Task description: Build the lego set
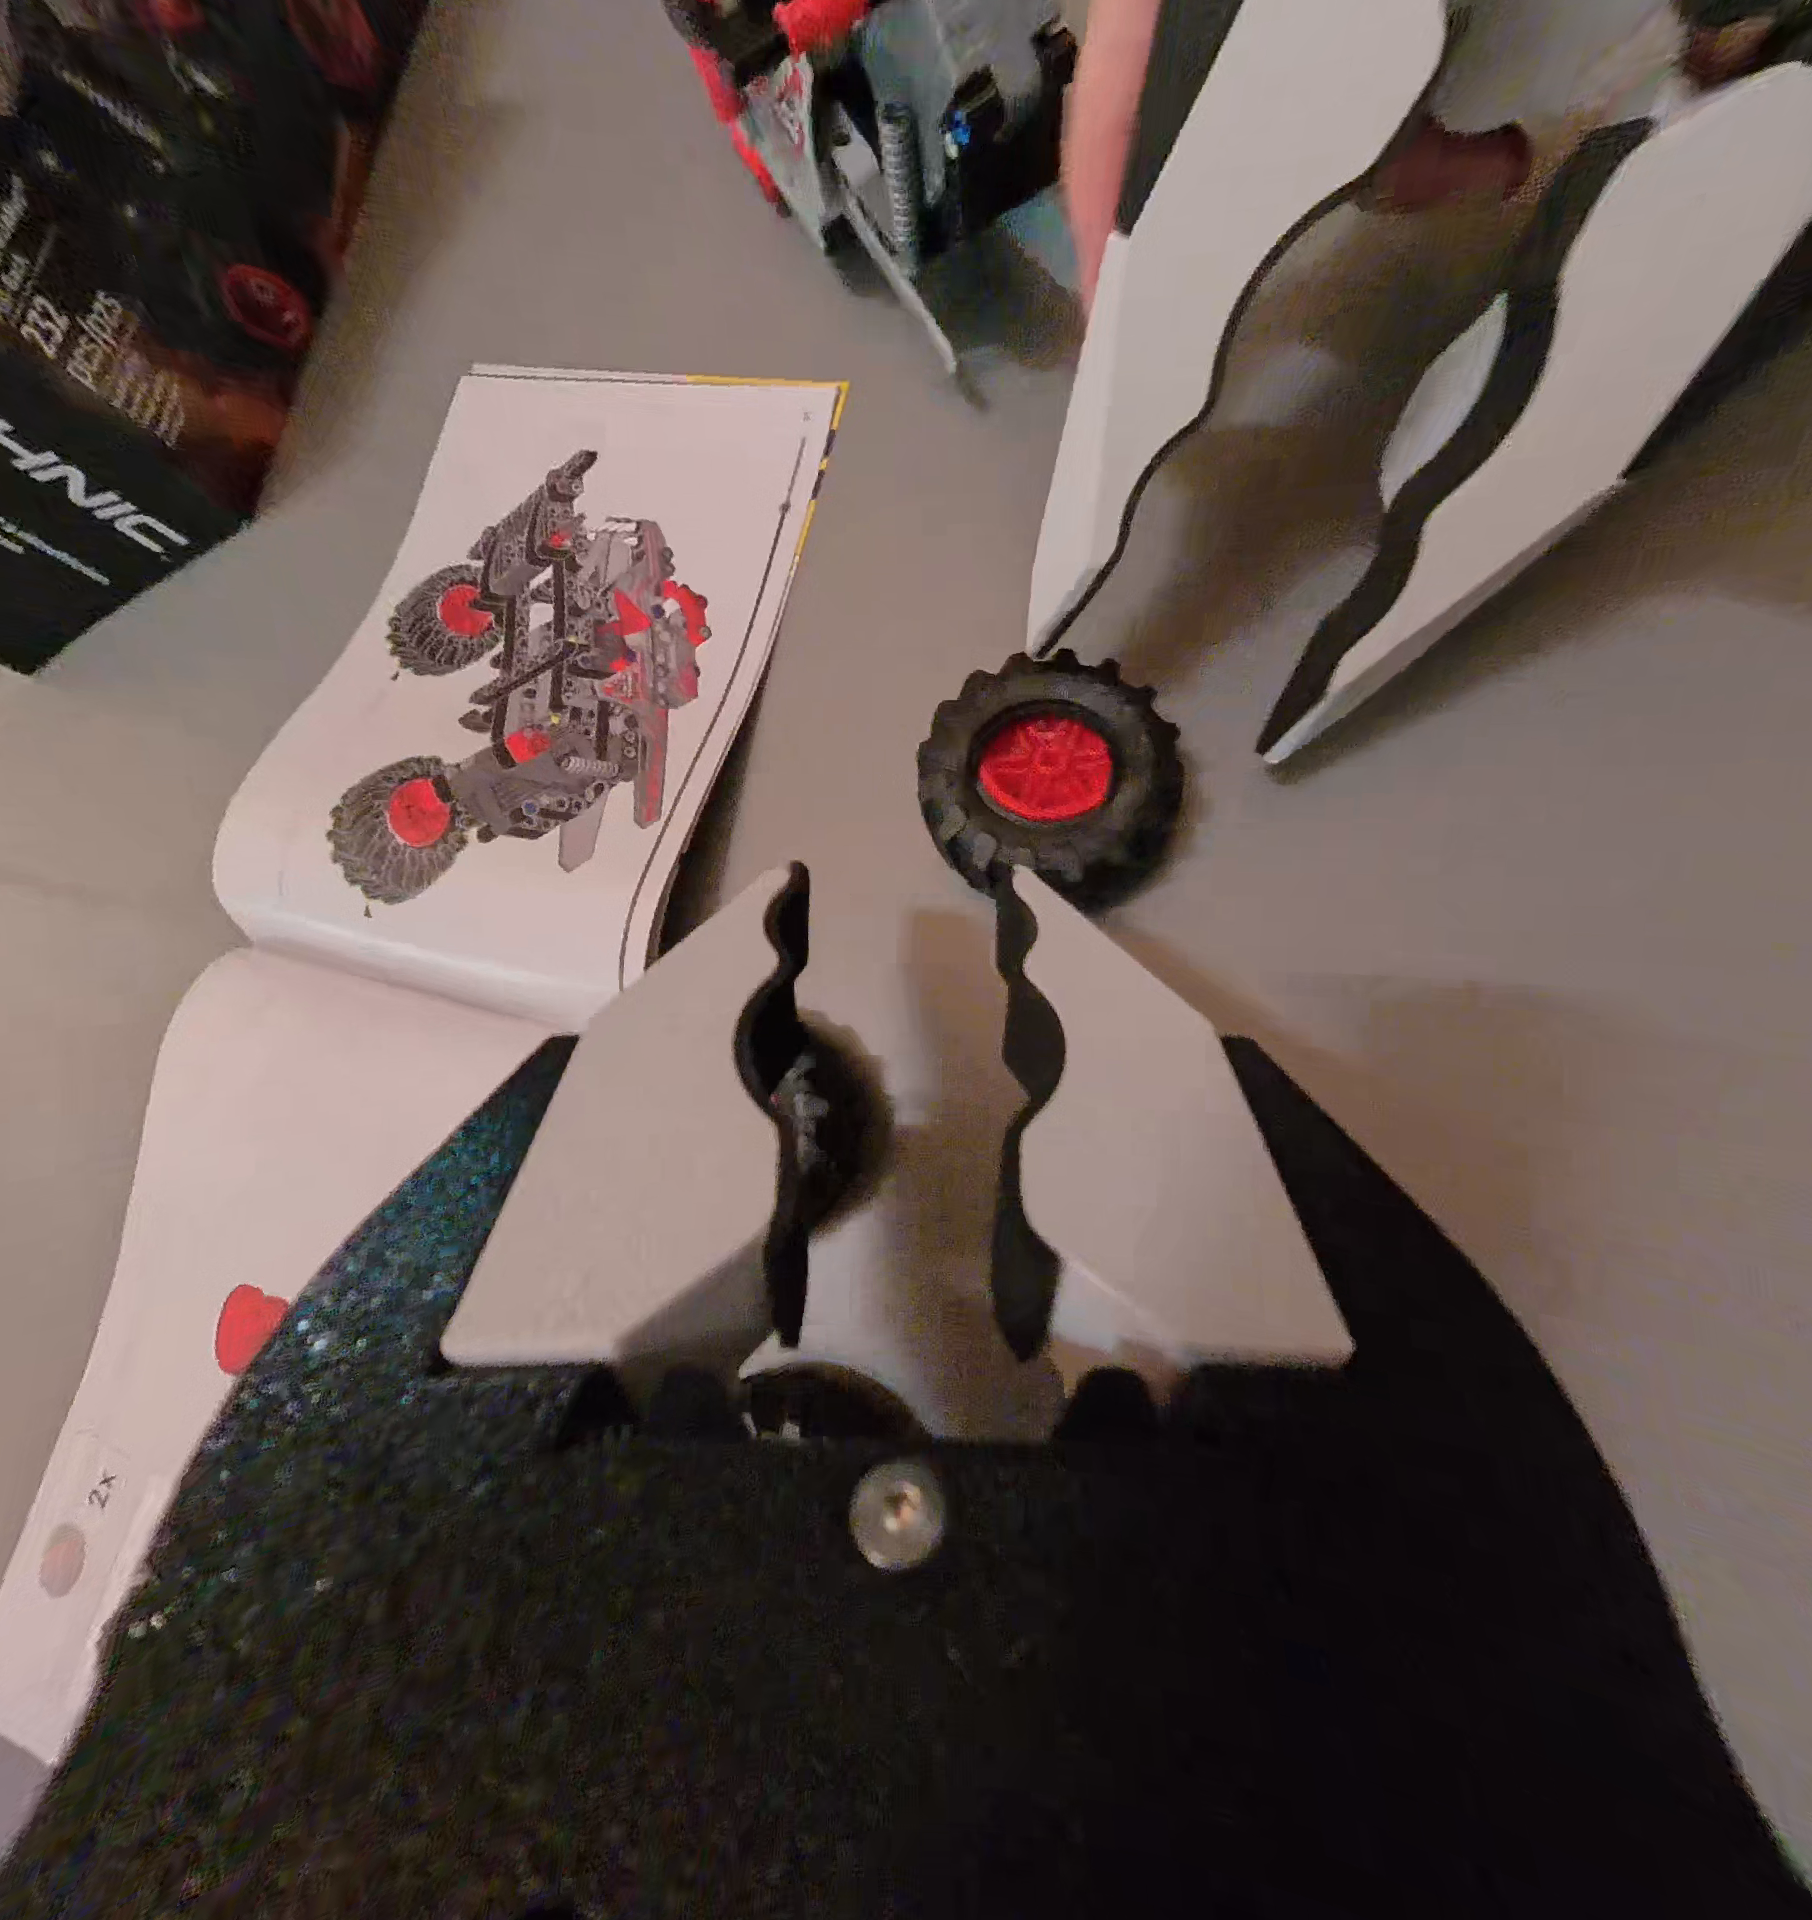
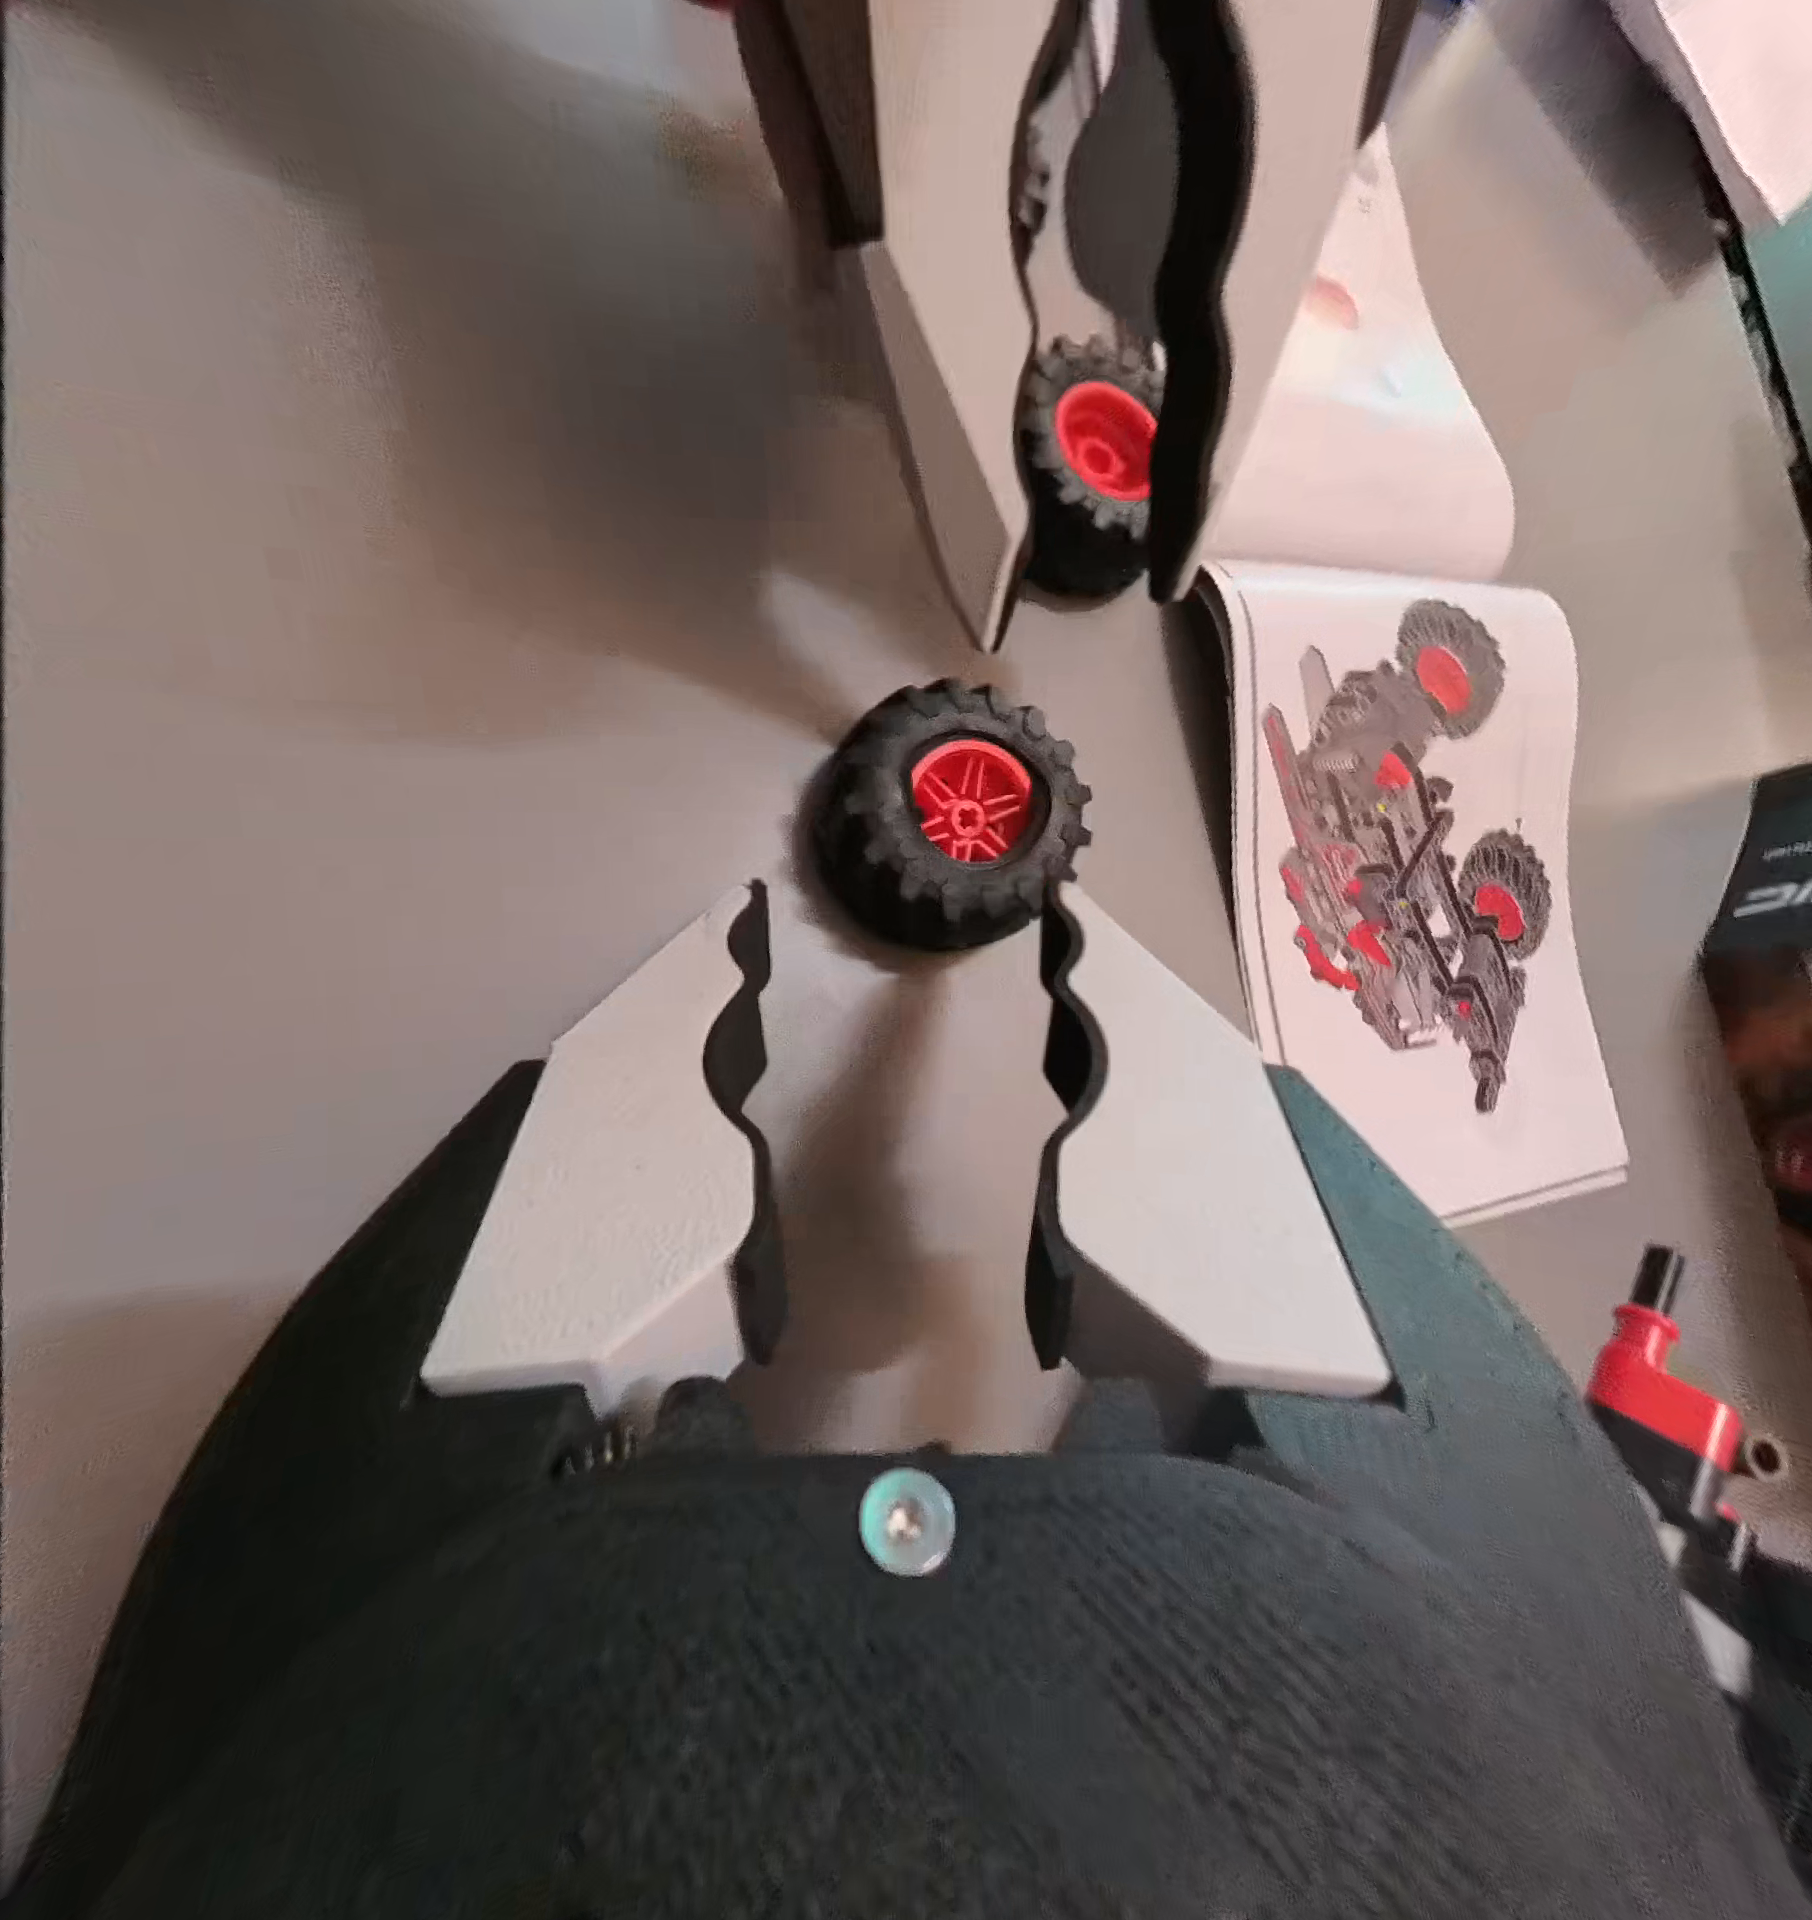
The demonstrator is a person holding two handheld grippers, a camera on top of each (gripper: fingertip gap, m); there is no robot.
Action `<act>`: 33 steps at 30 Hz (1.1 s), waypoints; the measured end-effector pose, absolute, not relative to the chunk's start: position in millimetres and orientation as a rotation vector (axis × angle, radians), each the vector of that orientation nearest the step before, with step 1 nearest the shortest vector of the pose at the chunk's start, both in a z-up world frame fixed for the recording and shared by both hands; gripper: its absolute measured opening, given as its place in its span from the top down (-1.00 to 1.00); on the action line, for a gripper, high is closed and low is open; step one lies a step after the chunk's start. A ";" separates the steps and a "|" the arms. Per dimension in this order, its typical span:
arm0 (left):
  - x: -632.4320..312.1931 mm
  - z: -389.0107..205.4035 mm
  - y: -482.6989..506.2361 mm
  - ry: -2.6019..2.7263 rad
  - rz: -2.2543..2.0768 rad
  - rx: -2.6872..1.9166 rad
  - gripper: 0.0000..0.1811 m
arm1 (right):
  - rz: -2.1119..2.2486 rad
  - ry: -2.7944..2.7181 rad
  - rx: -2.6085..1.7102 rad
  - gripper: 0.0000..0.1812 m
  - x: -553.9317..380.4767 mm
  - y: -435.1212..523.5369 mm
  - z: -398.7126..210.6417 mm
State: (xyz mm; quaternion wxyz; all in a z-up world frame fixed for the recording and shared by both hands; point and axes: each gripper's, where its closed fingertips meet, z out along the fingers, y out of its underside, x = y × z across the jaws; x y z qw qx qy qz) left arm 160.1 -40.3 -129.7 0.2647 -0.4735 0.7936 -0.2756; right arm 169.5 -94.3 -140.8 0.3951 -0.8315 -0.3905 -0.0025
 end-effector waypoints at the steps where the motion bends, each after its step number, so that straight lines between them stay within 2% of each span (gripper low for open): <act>1: 162.1 -133.2 -42.7 2.166 -0.795 -1.312 0.62 | 0.004 -0.953 -2.109 0.44 169.8 -93.3 -138.0; 4: 157.1 -142.9 -62.5 2.276 -1.011 -1.452 0.47 | 0.038 -0.815 -2.151 0.31 176.3 -85.4 -141.2; 6: 154.4 -145.0 -72.4 2.316 -1.073 -1.472 0.50 | 0.088 -0.758 -2.238 0.27 178.9 -85.0 -154.6; 7: 155.5 -143.6 -74.3 2.309 -1.068 -1.450 0.52 | 0.096 -0.752 -2.260 0.30 178.2 -84.7 -159.2; 9: 156.0 -139.4 -74.8 2.292 -1.012 -1.390 0.56 | 0.107 -0.781 -2.237 0.52 169.4 -86.3 -158.9; 13: 148.4 -139.4 -80.2 2.337 -0.942 -1.307 0.60 | 0.129 -0.757 -2.268 0.58 157.0 -99.0 -156.9; 15: 145.6 -140.2 -84.3 2.352 -0.963 -1.282 0.65 | 0.254 -0.834 -2.252 0.78 134.5 -114.7 -154.0; 16: 143.5 -142.9 -84.6 2.368 -0.941 -1.271 0.65 | 0.365 -0.893 -2.211 0.81 116.6 -124.6 -149.1; 18: 141.6 -144.8 -83.8 2.377 -0.895 -1.243 0.59 | 0.302 -0.883 -2.173 0.82 116.9 -121.8 -139.5; 19: 142.7 -141.9 -81.6 2.354 -0.874 -1.232 0.60 | 0.203 -0.863 -2.180 0.76 128.5 -117.3 -136.1; 24: 129.1 -115.4 -83.3 2.269 -0.874 -1.165 0.85 | -0.034 -0.986 -1.993 0.69 145.7 -99.0 -112.1; 27: 117.8 -117.8 -91.1 2.296 -0.820 -1.130 0.93 | -0.142 -1.163 -1.889 0.81 139.9 -86.4 -113.3; 29: 114.8 -126.4 -97.8 2.320 -0.785 -1.126 0.91 | -0.135 -1.233 -1.908 0.99 138.4 -78.3 -118.4; 30: 114.4 -131.4 -97.9 2.321 -0.746 -1.127 0.88 | -0.092 -1.251 -1.933 1.00 137.2 -75.0 -121.7; 33: 116.5 -135.6 -101.8 2.270 -0.706 -1.078 0.82 | 0.107 -1.283 -2.063 0.86 128.1 -74.9 -135.5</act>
